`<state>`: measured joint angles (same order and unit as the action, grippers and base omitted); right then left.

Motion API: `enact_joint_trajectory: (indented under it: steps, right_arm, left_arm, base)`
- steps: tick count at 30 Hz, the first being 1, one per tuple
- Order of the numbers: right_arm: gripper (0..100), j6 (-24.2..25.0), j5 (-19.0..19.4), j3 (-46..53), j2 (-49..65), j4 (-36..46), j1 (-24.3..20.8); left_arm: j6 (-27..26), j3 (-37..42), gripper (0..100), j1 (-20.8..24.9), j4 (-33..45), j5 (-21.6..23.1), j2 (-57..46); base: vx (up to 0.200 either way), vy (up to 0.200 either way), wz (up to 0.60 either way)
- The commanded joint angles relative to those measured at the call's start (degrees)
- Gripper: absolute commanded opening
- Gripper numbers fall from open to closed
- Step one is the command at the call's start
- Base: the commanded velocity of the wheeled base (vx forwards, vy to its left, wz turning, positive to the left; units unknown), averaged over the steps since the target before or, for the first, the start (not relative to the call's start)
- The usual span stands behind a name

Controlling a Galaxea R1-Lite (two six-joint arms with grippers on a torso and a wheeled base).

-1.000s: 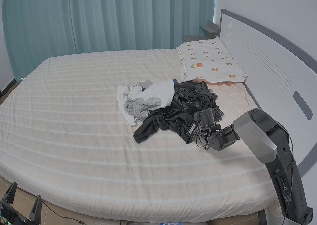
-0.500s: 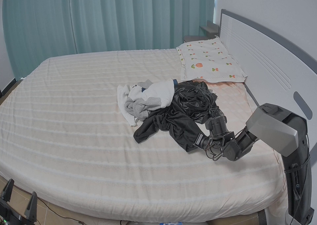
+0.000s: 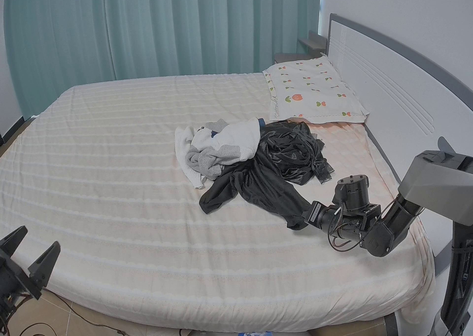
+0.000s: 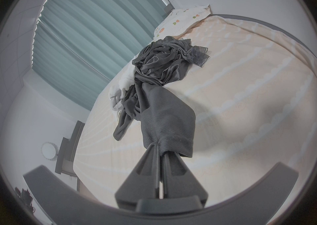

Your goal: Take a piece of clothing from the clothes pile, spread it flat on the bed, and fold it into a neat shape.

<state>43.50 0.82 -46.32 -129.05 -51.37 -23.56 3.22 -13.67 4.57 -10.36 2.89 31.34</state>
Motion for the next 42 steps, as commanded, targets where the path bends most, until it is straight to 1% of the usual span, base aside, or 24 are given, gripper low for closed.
enact_joint_trajectory:
  steps: [1,2,3,4,5,7,9,10,11,13,15,20,21,22,23,24,25,26,27,31,33,39,42]
  right_arm:
    - [0,0.0,2.2,13.5,8.6,-9.4,-0.5]
    - [0,0.0,2.2,13.5,8.6,-9.4,-0.5]
    - [0,0.0,1.9,13.5,8.4,-9.5,-0.5]
    - [0,0.0,1.9,13.5,8.4,-9.5,-0.5]
    - [0,0.0,1.9,13.8,8.7,-9.5,-0.6]
    - [0,0.0,1.9,14.7,9.3,-9.6,-0.6]
    - [0,0.0,1.9,15.1,9.5,-9.7,-0.6]
    - [0,0.0,1.9,15.2,9.6,-9.7,-0.6]
    - [0,0.0,1.8,15.7,9.9,-9.7,-0.6]
    - [0,0.0,1.7,16.2,10.0,-9.7,-0.6]
    - [0,0.0,1.5,17.0,10.3,-9.9,-0.6]
    - [0,0.0,0.9,18.6,10.7,-12.6,-0.7]
    - [0,0.0,0.9,18.6,10.7,-12.9,-0.7]
    - [0,0.0,0.9,19.5,10.5,-14.0,-1.0]
    - [0,0.0,0.9,20.0,10.4,-14.5,-1.0]
    - [0,0.0,0.9,20.1,10.4,-14.7,-1.0]
    - [0,0.0,0.9,20.6,10.2,-15.3,-1.0]
    - [0,0.0,0.9,20.7,10.2,-15.4,-1.0]
    - [0,0.1,0.9,21.3,10.1,-16.0,-1.0]
    - [0,0.1,0.9,22.5,10.3,-17.4,-1.0]
    - [0,0.1,0.9,22.7,10.2,-17.9,-1.0]
    - [0,0.2,0.9,22.9,9.3,-18.4,-0.8]
    - [0,0.2,0.9,22.9,9.3,-18.4,-0.9]
  left_arm:
    - [11.0,-5.3,100,14.6,-20.8,-1.8,49.8]
    - [11.0,-5.3,100,14.6,-20.8,-1.8,49.8]
    - [13.8,-6.8,100,16.1,-26.4,-3.2,58.5]
    - [13.8,-6.8,100,16.1,-26.4,-3.2,58.5]
    - [16.5,-9.1,100,17.4,-33.0,-5.4,67.7]
    - [18.4,-11.9,100,18.5,-38.9,-8.5,76.5]
    - [19.7,-15.1,100,19.6,-42.3,-11.2,83.2]
    - [20.0,-15.8,100,19.7,-42.7,-11.5,84.2]
    - [21.3,-20.2,100,20.5,-43.3,-13.0,89.5]
    - [22.3,-22.5,100,20.9,-43.2,-13.6,91.7]
    - [24.0,-29.8,100,22.0,-43.1,-13.7,96.9]
    - [26.3,-39.4,100,22.7,-40.5,-14.2,104.9]
    - [26.6,-40.1,100,22.8,-40.4,-14.2,105.4]
    - [28.4,-44.0,100,22.9,-40.0,-14.6,108.0]
    - [29.3,-45.6,100,23.0,-39.7,-14.6,108.9]
    - [29.6,-46.5,100,23.0,-39.6,-14.6,109.5]
    - [30.0,-49.4,100,23.1,-37.9,-14.8,111.4]
    - [30.0,-49.8,100,23.1,-37.6,-14.8,111.7]
    - [30.3,-53.5,100,23.2,-35.3,-15.5,113.9]
    - [30.8,-60.3,100,23.4,-34.2,-17.1,117.9]
    - [31.0,-61.4,100,23.4,-34.0,-17.1,118.5]
    - [32.6,-68.6,100,24.2,-31.2,-17.6,121.1]
    - [33.1,-70.8,100,24.1,-29.3,-18.4,121.6]
  base:
    - [0.000,0.000,0.00]
    - [0.000,0.000,0.00]
    - [0.000,0.000,0.00]
    - [0.000,0.000,0.00]
    - [0.000,0.000,0.00]
    - [0.000,0.000,0.00]
    - [0.000,0.000,0.00]
    - [0.000,0.000,0.00]
    - [0.000,0.000,0.00]
    - [0.000,0.000,0.00]
    - [0.000,0.000,0.00]
    - [0.000,0.000,0.00]
    - [0.000,0.000,0.00]
    - [0.000,0.000,0.00]
    - [0.000,0.000,0.00]
    - [0.000,0.000,0.00]
    - [0.000,0.000,0.00]
    - [0.000,0.000,0.00]
    - [0.000,0.000,0.00]
    - [0.000,0.000,0.00]
    - [0.000,0.000,0.00]
    - [0.000,0.000,0.00]
    - [0.000,0.000,0.00]
